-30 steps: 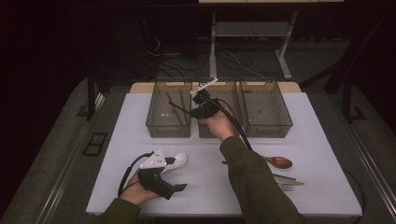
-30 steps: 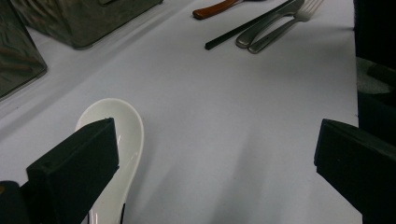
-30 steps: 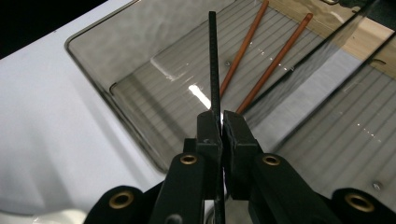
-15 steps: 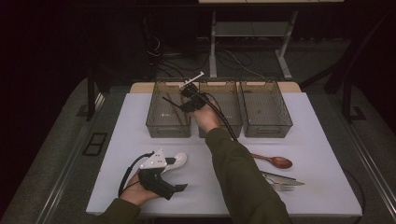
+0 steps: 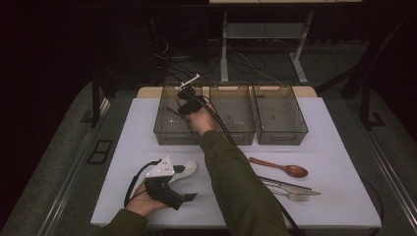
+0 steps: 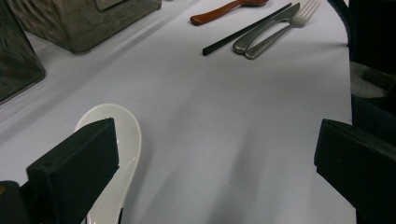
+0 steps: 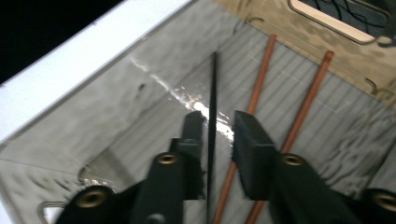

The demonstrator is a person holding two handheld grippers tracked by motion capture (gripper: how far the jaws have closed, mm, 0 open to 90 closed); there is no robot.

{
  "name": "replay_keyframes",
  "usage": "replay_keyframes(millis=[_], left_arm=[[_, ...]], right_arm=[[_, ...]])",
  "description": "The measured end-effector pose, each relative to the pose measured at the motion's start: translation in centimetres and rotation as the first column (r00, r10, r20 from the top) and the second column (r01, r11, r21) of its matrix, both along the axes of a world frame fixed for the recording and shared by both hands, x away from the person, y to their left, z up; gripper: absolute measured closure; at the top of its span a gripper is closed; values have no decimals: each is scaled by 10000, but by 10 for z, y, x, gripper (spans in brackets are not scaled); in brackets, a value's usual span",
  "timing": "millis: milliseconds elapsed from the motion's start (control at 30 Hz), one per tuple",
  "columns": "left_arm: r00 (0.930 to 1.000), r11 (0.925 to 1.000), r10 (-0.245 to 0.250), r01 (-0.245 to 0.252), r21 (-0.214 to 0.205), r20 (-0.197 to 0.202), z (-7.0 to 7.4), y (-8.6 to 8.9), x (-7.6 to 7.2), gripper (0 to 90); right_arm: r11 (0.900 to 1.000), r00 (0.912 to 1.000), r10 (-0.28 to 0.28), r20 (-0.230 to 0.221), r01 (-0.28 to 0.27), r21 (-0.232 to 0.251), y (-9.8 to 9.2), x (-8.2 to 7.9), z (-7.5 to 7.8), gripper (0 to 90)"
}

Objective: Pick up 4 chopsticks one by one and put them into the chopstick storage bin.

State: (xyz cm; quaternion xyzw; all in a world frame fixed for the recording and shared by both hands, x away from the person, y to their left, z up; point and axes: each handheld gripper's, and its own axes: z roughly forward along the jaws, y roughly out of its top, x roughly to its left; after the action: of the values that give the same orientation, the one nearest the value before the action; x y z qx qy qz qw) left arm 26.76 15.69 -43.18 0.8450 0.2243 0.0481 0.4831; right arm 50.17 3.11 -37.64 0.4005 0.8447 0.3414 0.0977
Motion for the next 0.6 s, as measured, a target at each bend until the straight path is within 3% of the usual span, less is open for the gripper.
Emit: replay_keyframes(millis=[100,200,300,400,600], left_arm=[[10000,10000,-8,8,6,-7,0,0,0,0],[10000,10000,14,-14,-21,8,0,-1,-1,0],[10000,10000,-21,21,33,76,0,-1,0,0],[10000,10000,-15,15,42,34,-1,-1,0,0],[10000,9999,-48,47,125,31,-1,-2,0,0]], right_arm=[[9998,9998,179,62,-179,-51,-2,-3,4,614],[9991,9993,370,-44,-369,193,-9,-6,10,526],[9979,9983,567,138,-571,320,-18,-11,14,468],[9955,9974,682,248,-697,647,-28,-19,20,435],[9912,9937,991,515,-1031,824,-51,-35,28,410]])
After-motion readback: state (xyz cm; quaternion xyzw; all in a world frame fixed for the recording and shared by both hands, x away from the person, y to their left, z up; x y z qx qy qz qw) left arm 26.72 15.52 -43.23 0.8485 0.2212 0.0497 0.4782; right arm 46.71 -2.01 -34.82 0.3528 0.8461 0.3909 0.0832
